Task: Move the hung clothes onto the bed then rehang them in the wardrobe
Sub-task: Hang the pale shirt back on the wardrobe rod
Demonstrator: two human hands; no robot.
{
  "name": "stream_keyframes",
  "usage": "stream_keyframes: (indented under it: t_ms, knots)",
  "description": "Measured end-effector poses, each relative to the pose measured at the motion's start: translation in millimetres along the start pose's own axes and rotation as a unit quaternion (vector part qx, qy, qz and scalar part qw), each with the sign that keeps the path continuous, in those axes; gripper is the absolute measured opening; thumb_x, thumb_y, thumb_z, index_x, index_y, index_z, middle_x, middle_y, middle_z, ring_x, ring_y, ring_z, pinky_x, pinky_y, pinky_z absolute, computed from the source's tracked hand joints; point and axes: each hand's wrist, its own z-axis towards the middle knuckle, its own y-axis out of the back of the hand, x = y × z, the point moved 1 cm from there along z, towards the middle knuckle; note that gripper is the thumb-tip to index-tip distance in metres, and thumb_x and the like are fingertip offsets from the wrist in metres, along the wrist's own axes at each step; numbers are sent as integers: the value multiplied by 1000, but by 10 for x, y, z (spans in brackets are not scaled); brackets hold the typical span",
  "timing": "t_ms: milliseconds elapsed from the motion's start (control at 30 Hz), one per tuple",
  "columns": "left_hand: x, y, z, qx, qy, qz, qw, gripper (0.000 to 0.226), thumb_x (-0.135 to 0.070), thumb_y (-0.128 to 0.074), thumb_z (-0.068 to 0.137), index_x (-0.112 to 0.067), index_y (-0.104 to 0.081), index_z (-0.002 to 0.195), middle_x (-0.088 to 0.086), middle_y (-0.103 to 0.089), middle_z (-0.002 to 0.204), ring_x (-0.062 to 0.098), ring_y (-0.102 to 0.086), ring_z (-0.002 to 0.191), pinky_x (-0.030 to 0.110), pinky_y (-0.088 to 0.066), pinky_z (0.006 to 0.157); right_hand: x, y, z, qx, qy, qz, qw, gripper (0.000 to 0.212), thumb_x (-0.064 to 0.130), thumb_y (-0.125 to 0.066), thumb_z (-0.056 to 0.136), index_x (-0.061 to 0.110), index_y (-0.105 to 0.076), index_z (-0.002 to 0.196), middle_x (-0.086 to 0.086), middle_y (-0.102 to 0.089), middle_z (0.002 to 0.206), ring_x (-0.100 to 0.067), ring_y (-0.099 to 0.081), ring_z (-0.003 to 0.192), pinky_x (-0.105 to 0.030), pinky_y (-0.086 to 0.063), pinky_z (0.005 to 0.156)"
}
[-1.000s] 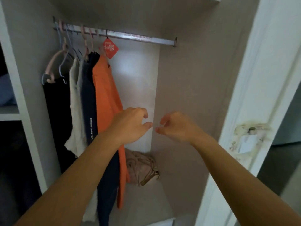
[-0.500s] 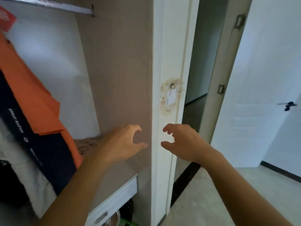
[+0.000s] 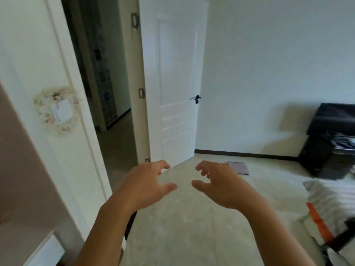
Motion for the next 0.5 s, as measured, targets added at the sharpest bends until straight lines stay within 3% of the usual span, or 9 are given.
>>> stream_keyframes:
  t_ms: [100,200,333,500]
  knots:
    - [-541,-363,277,35,-41,-19,998,59,-64,-66,80,-39,-51,131,-11,-61,120,7,-59,105,28,-50,89,-620,234,-280,-37,-67,10,997,48,56,-59,88,31,-55,129,17,-56,106,-6,-58,100,-33,-51,93]
    - [-1154,-767,486,55,-80,-23,995,57,-63,-67,79,-38,-53,128,-10,-60,116,8,-59,103,29,-50,90,-1238,445,-604,-62,-126,8,990,48,54,-60,89,31,-53,130,14,-61,115,-7,-59,103,-33,-52,92]
    - [-2059,-1371,595,52,-127,-52,989,47,-54,-66,85,-30,-59,124,-8,-63,107,8,-60,99,23,-46,83,-2060,808,-1124,-90,-199,-25,975,56,50,-56,95,25,-43,143,4,-56,135,-15,-54,121,-31,-44,101]
    - [-3022,-2212,681,108,-173,-41,978,50,-56,-65,84,-31,-59,127,-10,-61,101,7,-59,95,24,-47,82,-3103,1188,-1755,-125,-271,-59,952,54,51,-56,93,23,-46,138,3,-59,126,-16,-59,113,-34,-48,98]
